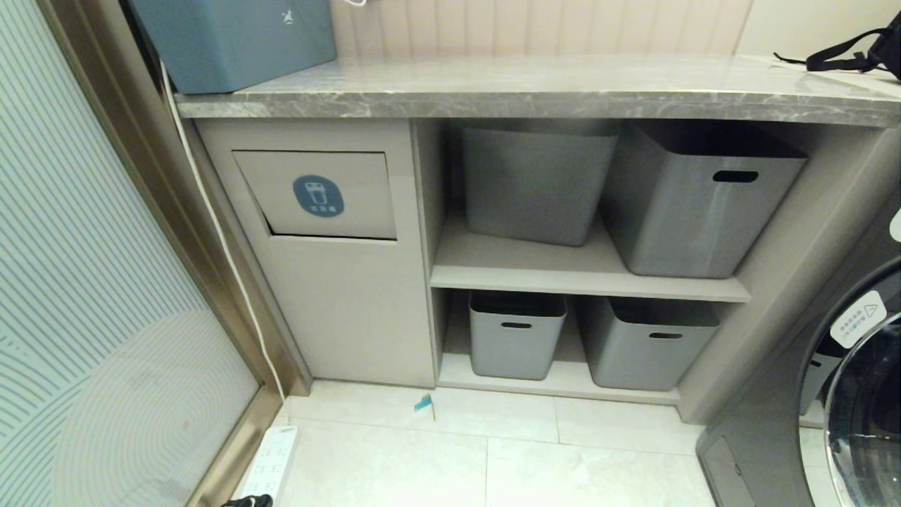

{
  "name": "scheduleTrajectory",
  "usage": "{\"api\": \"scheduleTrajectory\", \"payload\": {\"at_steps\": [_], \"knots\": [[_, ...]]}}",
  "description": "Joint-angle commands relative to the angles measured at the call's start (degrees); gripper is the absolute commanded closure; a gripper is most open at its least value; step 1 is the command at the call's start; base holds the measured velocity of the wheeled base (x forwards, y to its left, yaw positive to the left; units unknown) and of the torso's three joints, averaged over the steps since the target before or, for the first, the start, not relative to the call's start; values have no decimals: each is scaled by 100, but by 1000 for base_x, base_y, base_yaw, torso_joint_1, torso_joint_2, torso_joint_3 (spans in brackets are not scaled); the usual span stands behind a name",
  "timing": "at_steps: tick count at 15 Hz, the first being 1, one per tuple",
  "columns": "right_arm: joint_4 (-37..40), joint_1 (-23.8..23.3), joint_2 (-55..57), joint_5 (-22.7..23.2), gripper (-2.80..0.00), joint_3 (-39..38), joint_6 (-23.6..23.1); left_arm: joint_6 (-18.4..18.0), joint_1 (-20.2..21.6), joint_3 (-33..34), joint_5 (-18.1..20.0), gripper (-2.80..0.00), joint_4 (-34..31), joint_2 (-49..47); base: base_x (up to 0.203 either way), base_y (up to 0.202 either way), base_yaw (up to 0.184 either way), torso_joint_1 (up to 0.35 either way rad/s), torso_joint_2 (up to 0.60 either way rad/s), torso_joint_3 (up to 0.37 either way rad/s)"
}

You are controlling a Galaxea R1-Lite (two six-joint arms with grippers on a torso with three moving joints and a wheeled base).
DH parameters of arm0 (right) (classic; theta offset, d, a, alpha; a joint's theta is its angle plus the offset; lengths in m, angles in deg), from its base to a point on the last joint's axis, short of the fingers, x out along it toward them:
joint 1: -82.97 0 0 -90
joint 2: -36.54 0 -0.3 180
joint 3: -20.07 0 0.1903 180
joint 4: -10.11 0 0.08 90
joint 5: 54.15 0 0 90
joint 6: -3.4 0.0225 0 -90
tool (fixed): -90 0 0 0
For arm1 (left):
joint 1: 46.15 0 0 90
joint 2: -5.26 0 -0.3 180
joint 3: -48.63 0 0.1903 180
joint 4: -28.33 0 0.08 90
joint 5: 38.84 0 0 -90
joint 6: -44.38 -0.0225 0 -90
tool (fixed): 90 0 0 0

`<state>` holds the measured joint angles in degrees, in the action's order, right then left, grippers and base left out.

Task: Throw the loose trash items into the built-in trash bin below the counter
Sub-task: Pick up the garbage

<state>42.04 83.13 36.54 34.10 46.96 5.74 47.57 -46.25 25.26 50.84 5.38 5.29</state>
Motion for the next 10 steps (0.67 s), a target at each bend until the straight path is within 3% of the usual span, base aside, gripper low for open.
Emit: {"api": "scheduleTrajectory", "payload": {"at_steps": [1,10], "knots": [[4,9,9,0,0,-1,3,6,1,18,-4,0,2,-11,0,0,0,0,0,0],[4,2,9,0,0,-1,3,-3,1,18,-4,0,2,-11,0,0,0,0,0,0]]}}
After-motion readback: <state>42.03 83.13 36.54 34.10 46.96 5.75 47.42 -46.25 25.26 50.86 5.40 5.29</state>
